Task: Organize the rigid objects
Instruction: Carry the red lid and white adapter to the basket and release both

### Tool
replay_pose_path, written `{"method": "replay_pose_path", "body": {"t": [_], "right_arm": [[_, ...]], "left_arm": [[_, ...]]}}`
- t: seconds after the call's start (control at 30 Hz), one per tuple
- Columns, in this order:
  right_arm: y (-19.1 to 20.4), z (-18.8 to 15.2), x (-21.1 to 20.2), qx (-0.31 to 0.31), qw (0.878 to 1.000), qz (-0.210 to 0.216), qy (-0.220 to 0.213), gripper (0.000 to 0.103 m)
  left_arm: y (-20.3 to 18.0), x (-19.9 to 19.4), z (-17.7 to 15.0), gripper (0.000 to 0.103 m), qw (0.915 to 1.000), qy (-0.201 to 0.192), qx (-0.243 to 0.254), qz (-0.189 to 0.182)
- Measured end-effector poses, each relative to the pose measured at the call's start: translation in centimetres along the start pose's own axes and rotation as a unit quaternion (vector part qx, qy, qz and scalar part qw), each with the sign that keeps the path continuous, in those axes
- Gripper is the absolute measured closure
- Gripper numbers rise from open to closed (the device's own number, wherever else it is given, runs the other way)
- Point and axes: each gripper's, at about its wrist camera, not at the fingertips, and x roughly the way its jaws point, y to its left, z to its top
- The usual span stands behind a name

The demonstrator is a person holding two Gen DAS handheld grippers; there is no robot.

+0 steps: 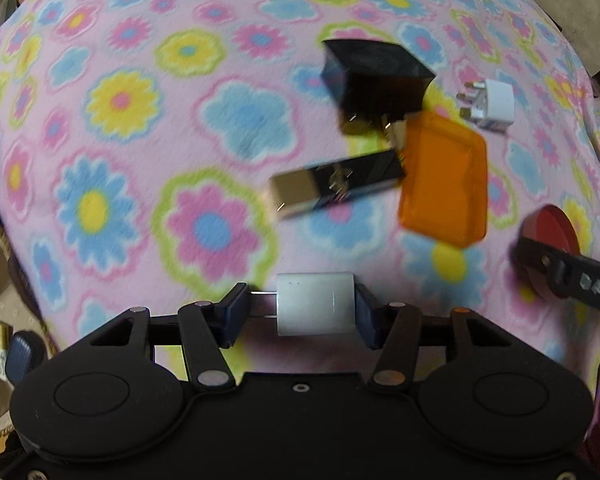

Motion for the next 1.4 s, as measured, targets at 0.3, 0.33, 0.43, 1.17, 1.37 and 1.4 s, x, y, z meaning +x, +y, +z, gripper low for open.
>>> {"method": "replay_pose_path", "body": {"t": [0.3,0.33,0.43,1.17,1.37,1.4], "right_arm": [[1.4,-3.2,-3.2,-0.017,1.0,0.012,0.002,0.027],[1.9,-3.4,-3.5,-0.02,1.0,0.013,0.001,0.027],[3.4,-3.6,-4.2,-0.032,0.999,0.018,-0.003,0.027],[31.4,-8.3,-9.0,-0.233,0.957,0.175,-0.007,0.027],[35.8,-10.5,-8.0,-0.261,0.945,0.196,0.022,0.027],[36.2,-10.8,-7.7,-0.264,0.944,0.196,0.025,0.027]], "left_arm": [[3.0,-1.4,-2.7,0.05,0.9995,0.003,-0.006,0.03],[3.5,-1.7,-3.0,0.05,0.9994,0.0,-0.008,0.034],[5.0,-2.7,-3.6,0.05,0.9985,-0.006,-0.016,0.052],[25.3,-11.4,-7.9,0.05,0.9659,-0.055,-0.173,0.185],[30.0,-10.9,-9.3,0.05,0.9581,-0.05,-0.234,0.157],[30.6,-10.9,-9.6,0.05,0.9575,-0.048,-0.246,0.143]]}}
